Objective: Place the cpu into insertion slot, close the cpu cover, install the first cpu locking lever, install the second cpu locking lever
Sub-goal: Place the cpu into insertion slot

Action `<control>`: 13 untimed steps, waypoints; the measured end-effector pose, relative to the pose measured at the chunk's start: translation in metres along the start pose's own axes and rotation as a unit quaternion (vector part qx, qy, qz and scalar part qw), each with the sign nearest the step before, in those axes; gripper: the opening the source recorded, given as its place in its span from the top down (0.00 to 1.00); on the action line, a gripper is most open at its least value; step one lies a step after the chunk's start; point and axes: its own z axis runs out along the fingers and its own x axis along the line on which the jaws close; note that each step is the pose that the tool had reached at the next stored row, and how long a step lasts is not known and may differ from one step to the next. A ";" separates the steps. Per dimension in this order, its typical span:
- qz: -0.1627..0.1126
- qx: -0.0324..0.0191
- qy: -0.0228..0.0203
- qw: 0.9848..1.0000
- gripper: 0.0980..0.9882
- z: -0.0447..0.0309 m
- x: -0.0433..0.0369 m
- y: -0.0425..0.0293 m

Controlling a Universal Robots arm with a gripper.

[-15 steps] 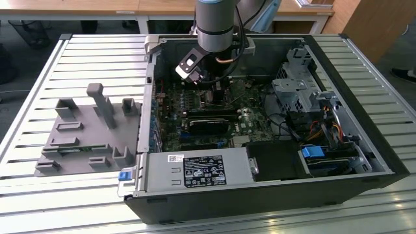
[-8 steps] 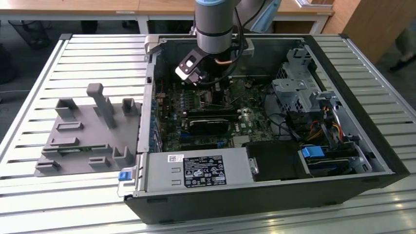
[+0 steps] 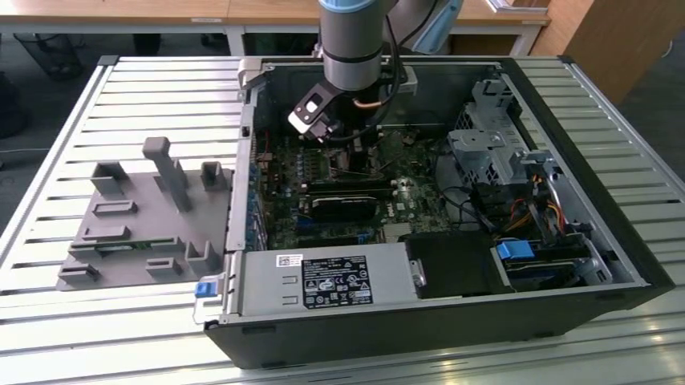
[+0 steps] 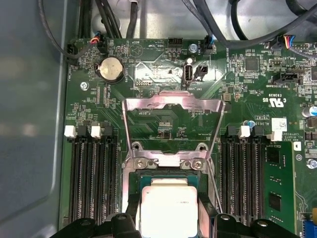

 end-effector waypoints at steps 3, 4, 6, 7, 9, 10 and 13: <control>0.001 0.000 0.000 1.000 0.50 0.0011 0.0000 -0.0001; 0.001 0.000 0.000 1.000 0.50 0.0014 0.0000 -0.0002; 0.002 0.000 0.000 1.000 0.50 0.0019 0.0000 -0.0002; 0.002 0.000 0.000 1.000 0.50 0.0022 0.0000 -0.0002; 0.002 0.000 0.000 1.000 0.50 0.0029 0.0000 -0.0003; 0.002 0.000 0.000 1.000 0.50 0.0032 0.0000 -0.0003; 0.002 0.000 0.000 1.000 0.50 0.0032 0.0000 -0.0003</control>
